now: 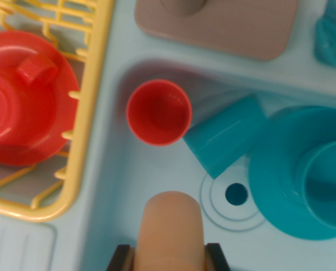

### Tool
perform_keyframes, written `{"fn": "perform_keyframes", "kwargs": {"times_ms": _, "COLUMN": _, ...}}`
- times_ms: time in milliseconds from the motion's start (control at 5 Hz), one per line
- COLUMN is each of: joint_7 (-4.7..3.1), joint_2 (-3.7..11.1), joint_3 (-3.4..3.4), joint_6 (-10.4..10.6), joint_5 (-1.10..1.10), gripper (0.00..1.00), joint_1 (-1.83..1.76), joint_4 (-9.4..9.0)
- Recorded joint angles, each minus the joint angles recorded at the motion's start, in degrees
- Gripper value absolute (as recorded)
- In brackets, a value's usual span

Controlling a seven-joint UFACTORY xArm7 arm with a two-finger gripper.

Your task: Pick detergent from the sink

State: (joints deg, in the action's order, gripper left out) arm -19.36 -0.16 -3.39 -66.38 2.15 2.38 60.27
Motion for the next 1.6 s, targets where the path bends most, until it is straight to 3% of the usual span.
{"fn": "perform_keyframes", "kwargs": {"times_ms": 200, "joint_7": 0.00, "joint_2": 0.00, "joint_3": 0.00, "joint_6": 0.0, "joint_5": 0.00, "gripper": 1.00, "joint_1": 0.00, "joint_4": 0.00}}
{"fn": "perform_keyframes", "kwargs": {"times_ms": 400, "joint_7": 0.12, "joint_2": -0.68, "joint_3": 0.00, "joint_6": -2.6, "joint_5": -0.08, "gripper": 1.00, "joint_1": 0.00, "joint_4": 1.92}}
{"fn": "perform_keyframes", "kwargs": {"times_ms": 600, "joint_7": 0.12, "joint_2": -0.68, "joint_3": 0.00, "joint_6": -2.6, "joint_5": -0.08, "gripper": 1.00, "joint_1": 0.00, "joint_4": 1.92}}
{"fn": "perform_keyframes", "kwargs": {"times_ms": 800, "joint_7": 0.24, "joint_2": -1.40, "joint_3": 0.00, "joint_6": -5.3, "joint_5": -0.16, "gripper": 1.00, "joint_1": -0.01, "joint_4": 3.93}}
{"fn": "perform_keyframes", "kwargs": {"times_ms": 1000, "joint_7": 0.24, "joint_2": -1.40, "joint_3": 0.00, "joint_6": -5.3, "joint_5": -0.16, "gripper": 1.00, "joint_1": -0.01, "joint_4": 3.93}}
{"fn": "perform_keyframes", "kwargs": {"times_ms": 1200, "joint_7": 0.36, "joint_2": -2.10, "joint_3": 0.00, "joint_6": -8.0, "joint_5": -0.25, "gripper": 1.00, "joint_1": -0.01, "joint_4": 5.92}}
{"fn": "perform_keyframes", "kwargs": {"times_ms": 1400, "joint_7": 0.36, "joint_2": -2.10, "joint_3": 0.00, "joint_6": -8.0, "joint_5": -0.25, "gripper": 1.00, "joint_1": -0.01, "joint_4": 5.92}}
{"fn": "perform_keyframes", "kwargs": {"times_ms": 1600, "joint_7": 0.48, "joint_2": -2.79, "joint_3": 0.00, "joint_6": -10.7, "joint_5": -0.33, "gripper": 1.00, "joint_1": -0.01, "joint_4": 7.87}}
